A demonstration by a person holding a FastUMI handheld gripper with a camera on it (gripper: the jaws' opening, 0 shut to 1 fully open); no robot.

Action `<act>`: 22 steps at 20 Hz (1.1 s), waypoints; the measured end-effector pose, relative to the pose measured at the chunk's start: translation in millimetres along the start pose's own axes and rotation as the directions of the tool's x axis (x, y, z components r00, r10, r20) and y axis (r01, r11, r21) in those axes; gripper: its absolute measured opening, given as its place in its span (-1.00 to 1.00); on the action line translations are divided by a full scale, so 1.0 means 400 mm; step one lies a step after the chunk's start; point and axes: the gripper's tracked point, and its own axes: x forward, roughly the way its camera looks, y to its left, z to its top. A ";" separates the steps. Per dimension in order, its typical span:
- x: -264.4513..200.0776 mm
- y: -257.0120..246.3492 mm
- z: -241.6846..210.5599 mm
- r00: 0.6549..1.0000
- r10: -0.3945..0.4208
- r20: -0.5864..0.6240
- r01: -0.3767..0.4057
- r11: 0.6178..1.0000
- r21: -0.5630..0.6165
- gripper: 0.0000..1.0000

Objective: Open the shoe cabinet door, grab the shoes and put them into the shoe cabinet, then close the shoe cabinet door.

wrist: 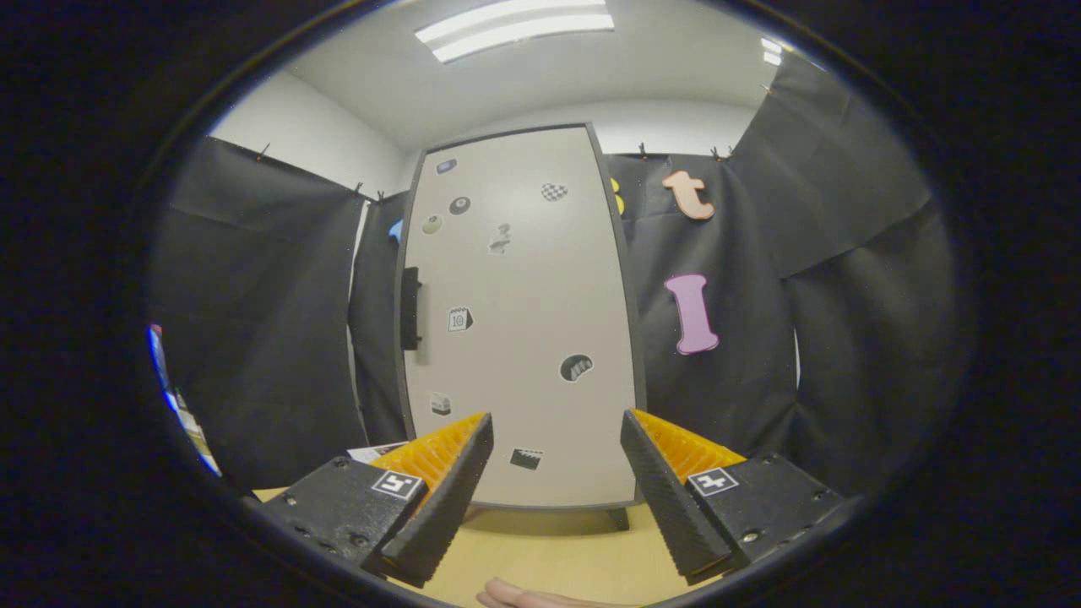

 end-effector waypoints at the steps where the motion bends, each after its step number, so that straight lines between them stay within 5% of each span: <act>1: -0.006 0.007 -0.005 1.000 0.004 -0.007 -0.004 1.000 0.009 0.98; 5: -0.044 0.048 -0.005 0.999 0.030 -0.035 -0.029 0.999 0.023 0.98; 16: -0.173 0.051 0.012 0.995 -0.081 -0.066 0.083 0.996 0.028 0.98; 22: -0.196 0.072 0.023 0.994 -0.077 -0.072 0.080 0.996 0.036 0.98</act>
